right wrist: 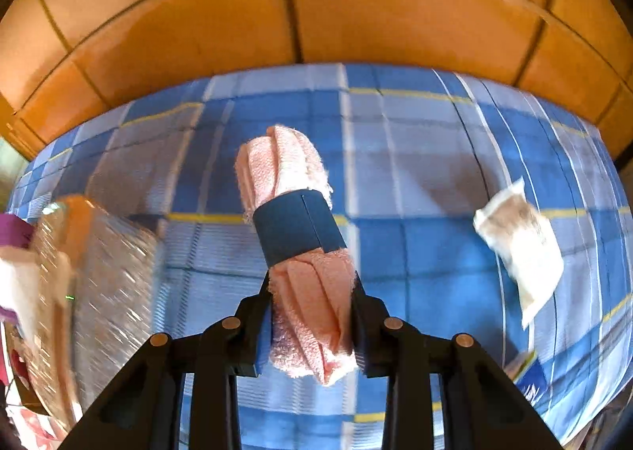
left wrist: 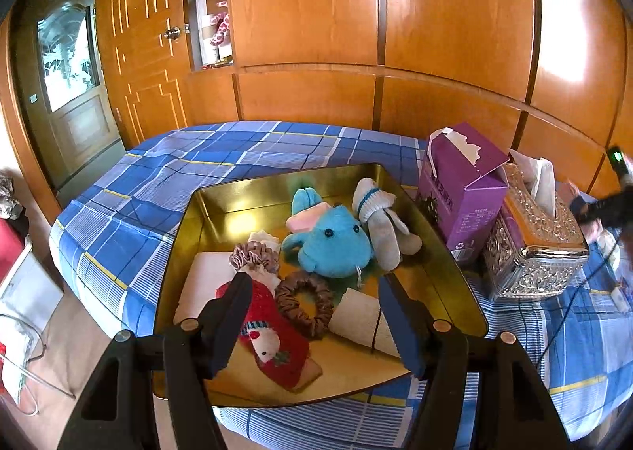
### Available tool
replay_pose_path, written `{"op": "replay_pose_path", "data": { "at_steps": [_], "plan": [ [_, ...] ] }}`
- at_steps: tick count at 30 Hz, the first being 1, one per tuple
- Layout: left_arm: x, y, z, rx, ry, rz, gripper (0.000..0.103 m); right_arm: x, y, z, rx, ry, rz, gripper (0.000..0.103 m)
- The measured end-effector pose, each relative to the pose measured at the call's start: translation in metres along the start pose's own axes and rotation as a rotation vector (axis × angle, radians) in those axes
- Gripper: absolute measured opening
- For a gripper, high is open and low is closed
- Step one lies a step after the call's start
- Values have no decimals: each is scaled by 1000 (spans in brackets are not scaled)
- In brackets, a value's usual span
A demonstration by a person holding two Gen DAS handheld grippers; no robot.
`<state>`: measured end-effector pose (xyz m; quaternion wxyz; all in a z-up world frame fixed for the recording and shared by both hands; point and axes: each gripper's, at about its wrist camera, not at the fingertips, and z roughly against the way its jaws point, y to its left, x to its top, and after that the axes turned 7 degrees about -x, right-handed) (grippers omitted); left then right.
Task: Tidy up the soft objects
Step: 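Lift the pink socks with the right gripper toward the gold tray, then lower the pink socks into the gold tray and open the right gripper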
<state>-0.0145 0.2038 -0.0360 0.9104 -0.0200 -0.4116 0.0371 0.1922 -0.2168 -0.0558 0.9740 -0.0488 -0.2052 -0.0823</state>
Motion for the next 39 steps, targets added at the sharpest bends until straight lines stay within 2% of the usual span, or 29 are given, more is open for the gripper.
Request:
{"op": "replay_pose_path", "data": {
  "at_steps": [4,11,16,23,27,31,35,39],
  "plan": [
    [-1,0,-1,-2,7,-1,67,28,27,11,-9,-19,70,31],
    [-1,2,-2,-2,5,-1,67,71,91,44,-37,-107,237,31],
    [-2,4,-5,-4,12,7,67,80,147,73,26,-195,367,31],
    [-3,5,-7,-6,18,17,67,48,232,115,189,-296,637,31],
    [-2,7,-7,-6,19,21,67,17,265,136,285,-336,794,31],
    [-3,7,-7,-4,16,24,67,-18,287,153,382,-334,918,31],
    [-2,8,-5,0,10,24,67,-42,298,158,422,-318,977,32],
    [-1,10,-2,15,-9,34,67,-65,300,156,433,-282,980,32]
  ]
}}
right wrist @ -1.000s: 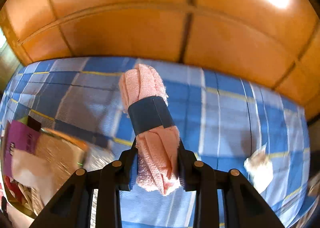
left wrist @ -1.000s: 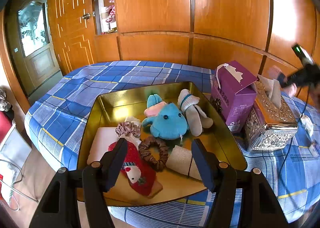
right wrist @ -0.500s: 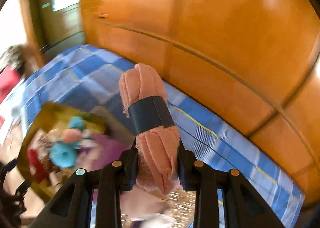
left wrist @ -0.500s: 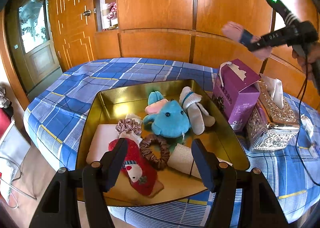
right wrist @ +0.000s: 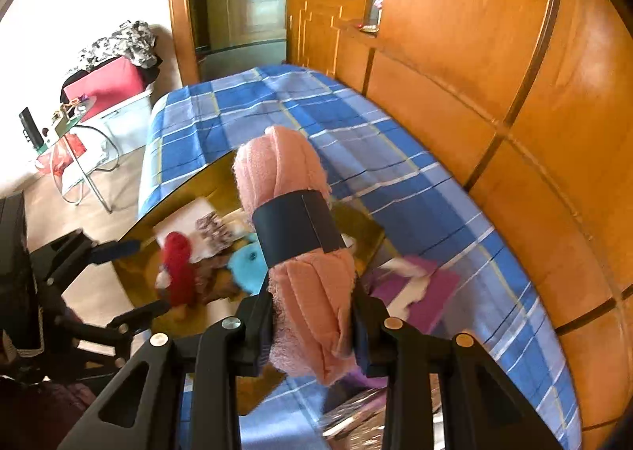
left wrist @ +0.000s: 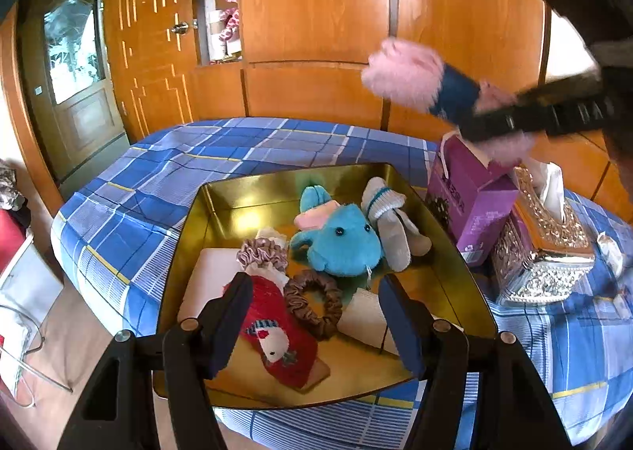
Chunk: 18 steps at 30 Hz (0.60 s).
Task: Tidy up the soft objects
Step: 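Lower the pink socks into the gold tray and open the right gripper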
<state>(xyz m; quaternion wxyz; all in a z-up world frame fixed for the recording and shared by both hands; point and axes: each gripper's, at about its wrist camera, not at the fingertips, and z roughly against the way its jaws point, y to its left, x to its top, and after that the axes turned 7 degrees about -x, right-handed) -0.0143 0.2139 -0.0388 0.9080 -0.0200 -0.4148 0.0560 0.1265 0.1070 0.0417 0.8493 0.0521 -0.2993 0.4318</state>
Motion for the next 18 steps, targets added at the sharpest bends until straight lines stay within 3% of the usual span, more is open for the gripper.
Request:
{"op": "replay_pose_path", "data": {
  "at_steps": [11,18],
  "plan": [
    [4,8,7,26,-33,24,67,-54,20,-36,59,123,-206,32],
    [2,8,3,30,-24,21,67,-73,33,-46,57,121,-290,32]
  ]
}}
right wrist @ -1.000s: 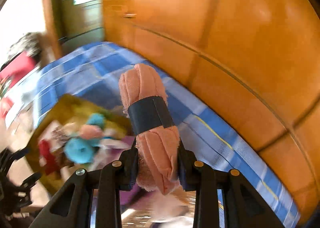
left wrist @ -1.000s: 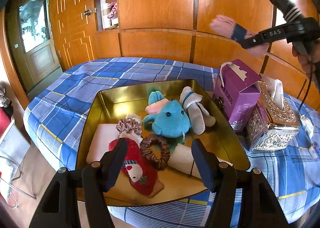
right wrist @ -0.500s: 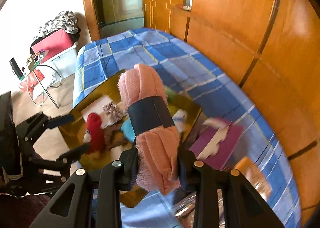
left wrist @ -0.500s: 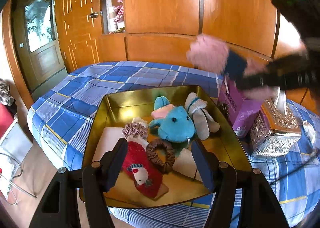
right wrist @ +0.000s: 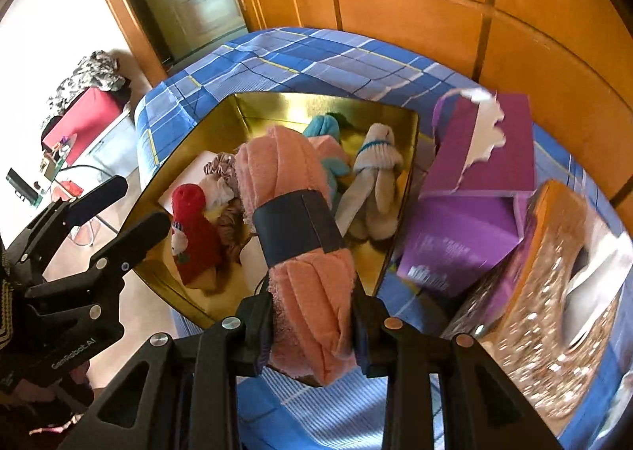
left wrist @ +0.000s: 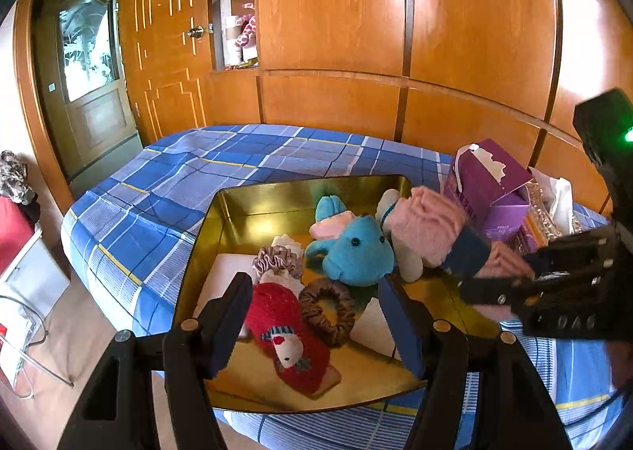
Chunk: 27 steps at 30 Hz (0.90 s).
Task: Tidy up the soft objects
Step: 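Lower the pink socks into the gold tray and open the right gripper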
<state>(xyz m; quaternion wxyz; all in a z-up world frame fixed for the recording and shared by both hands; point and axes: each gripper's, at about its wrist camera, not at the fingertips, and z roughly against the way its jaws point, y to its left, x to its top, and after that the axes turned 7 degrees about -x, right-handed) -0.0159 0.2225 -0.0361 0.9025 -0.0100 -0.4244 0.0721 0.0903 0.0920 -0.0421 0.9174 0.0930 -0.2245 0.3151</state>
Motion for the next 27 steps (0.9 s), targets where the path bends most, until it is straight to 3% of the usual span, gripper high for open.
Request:
{"op": "replay_pose_path", "data": {
  "at_steps": [8,18,27],
  "plan": [
    [-2,1,-3,4,8,10,67,-7,7,-27,-78,22,-60,32],
    [-6,5,-9,10,34,31,71,-3,16,-46,-169,18,-9,33],
    [-6,7,-8,23,28,39,76,-6,15,-29,-171,-54,-34,52]
  ]
}}
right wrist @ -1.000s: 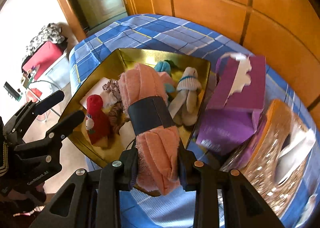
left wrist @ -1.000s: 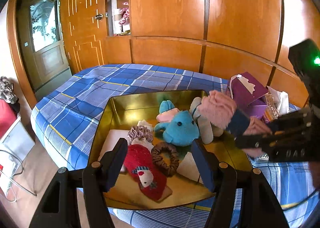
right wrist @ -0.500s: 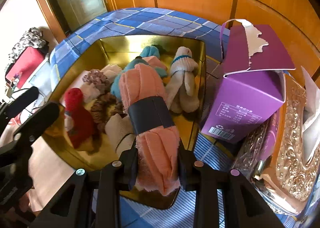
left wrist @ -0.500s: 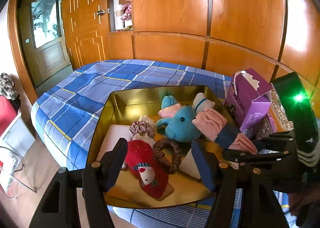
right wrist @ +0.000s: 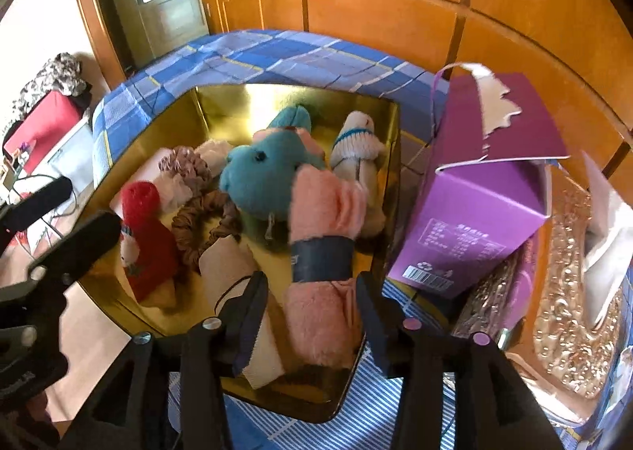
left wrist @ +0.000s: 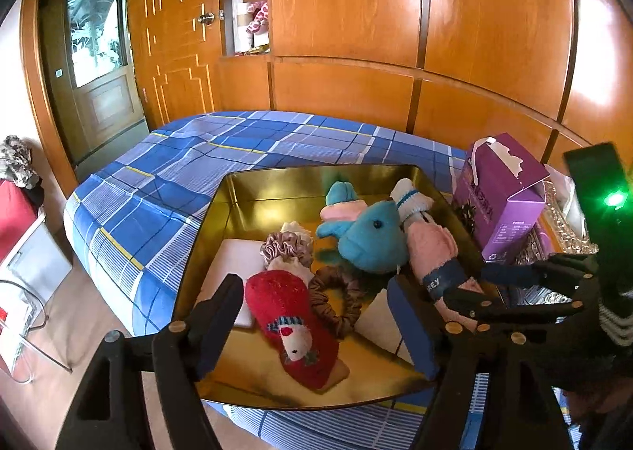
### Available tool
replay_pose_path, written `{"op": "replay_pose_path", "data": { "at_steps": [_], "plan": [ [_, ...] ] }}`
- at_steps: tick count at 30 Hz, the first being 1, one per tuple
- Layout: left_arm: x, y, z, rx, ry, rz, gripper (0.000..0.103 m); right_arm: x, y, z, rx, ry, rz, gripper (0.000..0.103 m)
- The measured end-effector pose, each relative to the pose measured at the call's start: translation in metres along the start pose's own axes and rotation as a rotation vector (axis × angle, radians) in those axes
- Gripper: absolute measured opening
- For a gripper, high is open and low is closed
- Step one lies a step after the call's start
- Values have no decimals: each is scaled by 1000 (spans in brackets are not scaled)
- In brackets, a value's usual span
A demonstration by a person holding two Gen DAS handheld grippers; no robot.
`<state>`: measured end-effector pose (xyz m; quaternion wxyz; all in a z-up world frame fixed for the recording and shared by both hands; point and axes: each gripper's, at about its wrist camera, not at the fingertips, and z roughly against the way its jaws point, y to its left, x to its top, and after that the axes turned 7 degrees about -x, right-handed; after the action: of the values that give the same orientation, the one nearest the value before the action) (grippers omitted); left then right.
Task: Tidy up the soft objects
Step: 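Lower the pink socks into the gold tray and open the right gripper, then move both open grippers back toward the tissue pack and wipes on the bed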
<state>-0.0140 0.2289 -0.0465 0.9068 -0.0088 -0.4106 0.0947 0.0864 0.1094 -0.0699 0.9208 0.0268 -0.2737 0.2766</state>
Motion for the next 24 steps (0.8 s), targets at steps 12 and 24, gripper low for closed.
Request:
{"op": "replay_pose_path", "data": {
  "at_steps": [12,24],
  "plan": [
    [3,-4,7,-7,-19,-3,76,-11,-16,35,-3,-94,-69,55],
    [5,-28,20,-53,-44,-77,77,-43,-51,84,-46,-243,-117,55]
  ]
}}
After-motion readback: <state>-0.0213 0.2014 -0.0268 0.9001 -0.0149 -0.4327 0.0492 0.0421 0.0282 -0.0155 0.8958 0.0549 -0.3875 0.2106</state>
